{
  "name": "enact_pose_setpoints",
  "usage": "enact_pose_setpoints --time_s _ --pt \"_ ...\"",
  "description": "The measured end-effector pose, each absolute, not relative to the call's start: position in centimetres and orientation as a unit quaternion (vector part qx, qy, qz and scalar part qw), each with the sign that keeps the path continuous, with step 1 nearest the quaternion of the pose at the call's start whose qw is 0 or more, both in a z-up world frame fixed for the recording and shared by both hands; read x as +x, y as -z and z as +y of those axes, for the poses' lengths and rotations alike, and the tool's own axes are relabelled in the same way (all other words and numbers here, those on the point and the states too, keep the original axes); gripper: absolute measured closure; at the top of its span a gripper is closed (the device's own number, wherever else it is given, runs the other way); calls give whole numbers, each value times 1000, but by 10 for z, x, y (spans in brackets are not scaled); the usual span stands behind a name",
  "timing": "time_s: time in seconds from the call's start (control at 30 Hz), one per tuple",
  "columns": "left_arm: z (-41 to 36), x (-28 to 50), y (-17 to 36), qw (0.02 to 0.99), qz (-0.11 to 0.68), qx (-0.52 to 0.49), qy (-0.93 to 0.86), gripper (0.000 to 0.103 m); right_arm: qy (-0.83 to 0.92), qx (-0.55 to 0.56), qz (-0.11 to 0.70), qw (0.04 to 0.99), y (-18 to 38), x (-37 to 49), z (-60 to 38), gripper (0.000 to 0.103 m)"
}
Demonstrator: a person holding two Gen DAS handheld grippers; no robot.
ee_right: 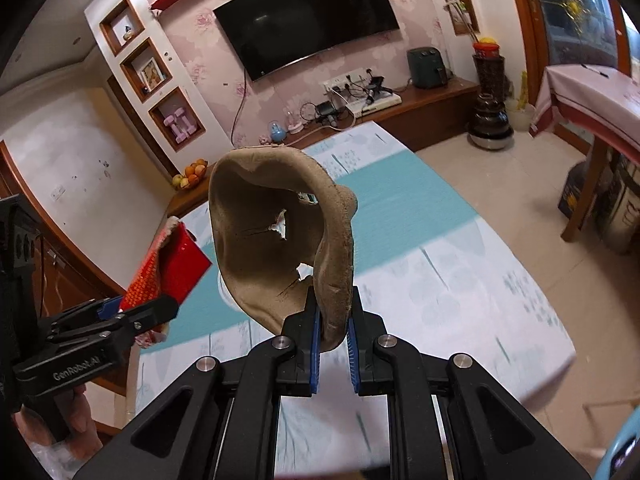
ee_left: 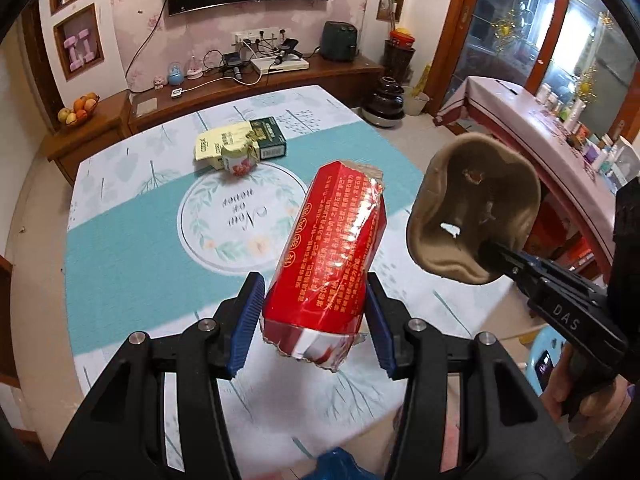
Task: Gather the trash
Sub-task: 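Carry the pulp carton and red wrapper over the bin and open both grippers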
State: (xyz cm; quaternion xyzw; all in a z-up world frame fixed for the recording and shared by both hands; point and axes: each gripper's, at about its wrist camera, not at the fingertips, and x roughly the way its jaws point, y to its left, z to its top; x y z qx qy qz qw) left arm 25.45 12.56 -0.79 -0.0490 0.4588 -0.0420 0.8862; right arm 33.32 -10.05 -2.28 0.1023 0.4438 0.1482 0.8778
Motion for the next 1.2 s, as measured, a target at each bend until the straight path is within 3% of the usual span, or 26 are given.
enact_pose_setpoints --time_s 0.47,0.8,1.2 --pt "63 95 30 882 459 -44 92 56 -123 138 446 876 35 137 -162 92" --pt "16 42 106 854 505 -8 123 56 -86 125 491 858 101 37 -204 92" --pt "-38 43 202 807 569 68 143 56 -39 130 576 806 208 -9 -256 92"
